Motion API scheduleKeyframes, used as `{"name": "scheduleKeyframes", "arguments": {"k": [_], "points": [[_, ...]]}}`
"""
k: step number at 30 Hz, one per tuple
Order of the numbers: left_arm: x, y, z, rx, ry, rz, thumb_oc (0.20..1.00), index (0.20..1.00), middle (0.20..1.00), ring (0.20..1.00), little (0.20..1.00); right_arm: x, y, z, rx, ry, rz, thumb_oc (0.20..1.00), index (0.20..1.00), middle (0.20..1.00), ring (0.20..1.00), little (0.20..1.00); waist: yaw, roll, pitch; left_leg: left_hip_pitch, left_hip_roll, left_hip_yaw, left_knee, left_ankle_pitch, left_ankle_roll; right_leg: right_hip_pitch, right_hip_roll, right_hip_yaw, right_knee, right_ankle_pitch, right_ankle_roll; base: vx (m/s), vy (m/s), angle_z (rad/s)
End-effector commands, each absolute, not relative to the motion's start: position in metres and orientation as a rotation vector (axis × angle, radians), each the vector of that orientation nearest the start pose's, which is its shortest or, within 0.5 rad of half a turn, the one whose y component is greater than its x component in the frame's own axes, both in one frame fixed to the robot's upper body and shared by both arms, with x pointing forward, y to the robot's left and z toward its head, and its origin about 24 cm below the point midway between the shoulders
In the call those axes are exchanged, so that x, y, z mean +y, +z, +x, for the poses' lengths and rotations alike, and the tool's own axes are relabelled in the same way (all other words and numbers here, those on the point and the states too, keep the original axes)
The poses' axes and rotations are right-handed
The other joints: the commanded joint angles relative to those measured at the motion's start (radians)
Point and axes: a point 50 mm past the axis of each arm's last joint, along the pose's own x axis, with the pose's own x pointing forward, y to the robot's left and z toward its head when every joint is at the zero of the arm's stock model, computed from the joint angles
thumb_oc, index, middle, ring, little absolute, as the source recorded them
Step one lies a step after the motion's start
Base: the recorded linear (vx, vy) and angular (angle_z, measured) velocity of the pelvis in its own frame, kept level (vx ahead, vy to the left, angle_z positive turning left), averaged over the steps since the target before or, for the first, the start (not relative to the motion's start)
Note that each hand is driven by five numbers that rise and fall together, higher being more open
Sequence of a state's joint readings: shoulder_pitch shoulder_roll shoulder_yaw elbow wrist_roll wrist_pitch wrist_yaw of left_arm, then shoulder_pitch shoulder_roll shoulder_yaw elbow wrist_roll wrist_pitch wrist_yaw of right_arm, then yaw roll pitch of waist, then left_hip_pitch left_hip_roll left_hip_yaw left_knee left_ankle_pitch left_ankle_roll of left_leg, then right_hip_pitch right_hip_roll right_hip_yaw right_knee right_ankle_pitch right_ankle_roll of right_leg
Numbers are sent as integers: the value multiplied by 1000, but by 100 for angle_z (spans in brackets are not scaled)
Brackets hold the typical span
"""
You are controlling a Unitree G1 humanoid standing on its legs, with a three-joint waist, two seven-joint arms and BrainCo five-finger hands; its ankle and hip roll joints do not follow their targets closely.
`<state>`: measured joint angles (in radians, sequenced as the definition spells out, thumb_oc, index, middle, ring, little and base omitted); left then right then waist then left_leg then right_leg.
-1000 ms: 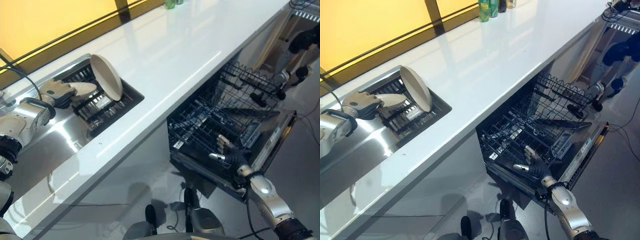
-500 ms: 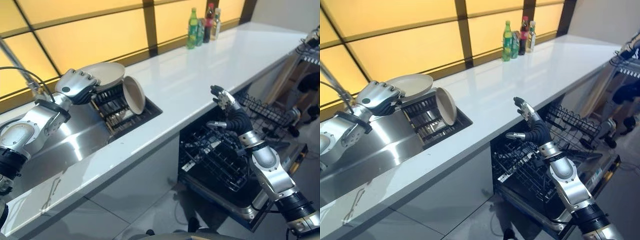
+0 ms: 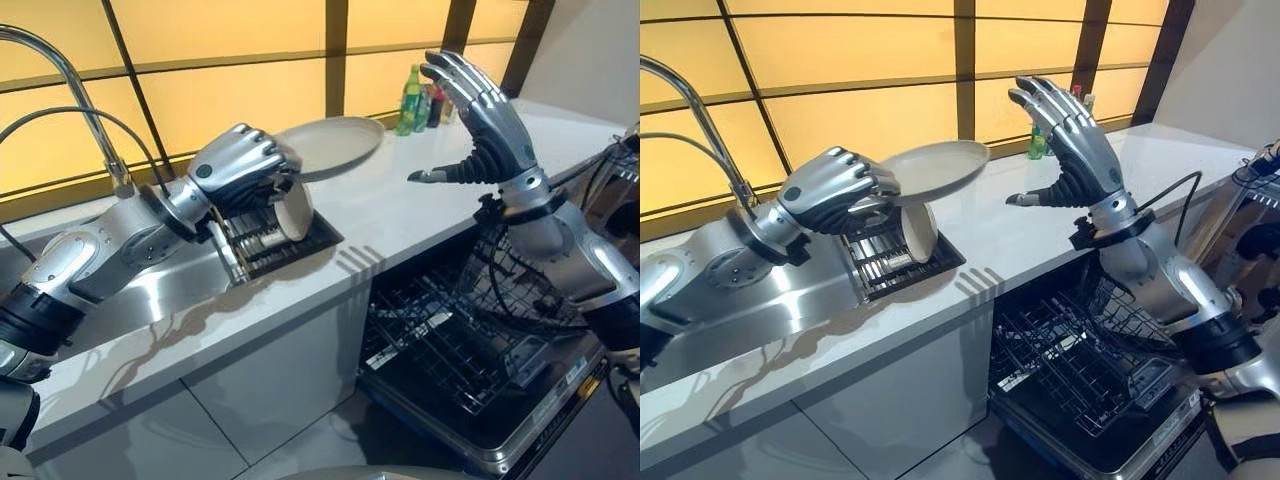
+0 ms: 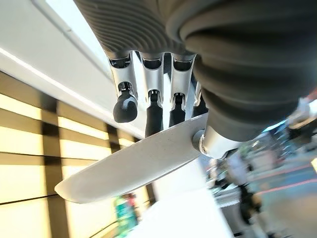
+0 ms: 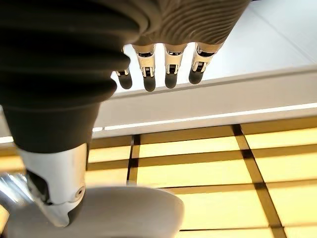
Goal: Pick up plates and place into dishwasher.
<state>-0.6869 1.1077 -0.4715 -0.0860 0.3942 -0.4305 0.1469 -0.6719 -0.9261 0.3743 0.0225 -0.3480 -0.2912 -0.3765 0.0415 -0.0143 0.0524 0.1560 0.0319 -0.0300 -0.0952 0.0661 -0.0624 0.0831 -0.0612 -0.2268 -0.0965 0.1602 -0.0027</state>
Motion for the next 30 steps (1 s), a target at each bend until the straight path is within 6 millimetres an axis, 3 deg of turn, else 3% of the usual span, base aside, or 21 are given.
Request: {"name": "scheduleKeyframes", "arguments": {"k": [1,7,18,19,20,30], "points": [[148,279,278,-1128,-437,1289,200,200,200,200,200,-184,284,316,-1046,-74,-1260,1000,1000,1000,1000,1000,40,11,12,-28,-90,4,14,-93,43,81,1,-6,13,-163,98,39,-40,-1],[134,283,277,-1163,-520,1197,200,200,200,200,200,-174,279,331,-980,12,-1381,1000,1000,1000,1000,1000,48,3,1,-25,-93,-3,12,-95,46,83,-2,-9,11,-162,100,28,-15,3],[119,290,273,-1220,-569,1125,200,200,200,200,200,-162,266,344,-886,134,-1422,1000,1000,1000,1000,1000,54,-1,-7,-21,-95,-4,10,-97,49,86,-3,-5,9,-163,98,15,-1,2],[118,289,273,-1222,-570,1124,200,200,200,200,200,-160,266,344,-885,148,-1419,787,787,787,787,787,54,-1,-7,-20,-95,-4,10,-98,49,86,-3,-5,9,-164,98,0,0,0],[116,289,273,-1223,-571,1122,200,200,200,200,200,-157,266,344,-885,171,-1413,200,200,200,200,200,54,-1,-6,-20,-94,-4,9,-98,50,87,-3,-4,9,-165,98,0,0,0],[122,285,276,-1190,-536,1145,200,200,200,200,200,-158,268,338,-898,186,-1162,200,200,200,200,200,50,3,-7,-13,-92,-3,8,-102,51,91,-2,5,9,-165,98,0,0,0]]}}
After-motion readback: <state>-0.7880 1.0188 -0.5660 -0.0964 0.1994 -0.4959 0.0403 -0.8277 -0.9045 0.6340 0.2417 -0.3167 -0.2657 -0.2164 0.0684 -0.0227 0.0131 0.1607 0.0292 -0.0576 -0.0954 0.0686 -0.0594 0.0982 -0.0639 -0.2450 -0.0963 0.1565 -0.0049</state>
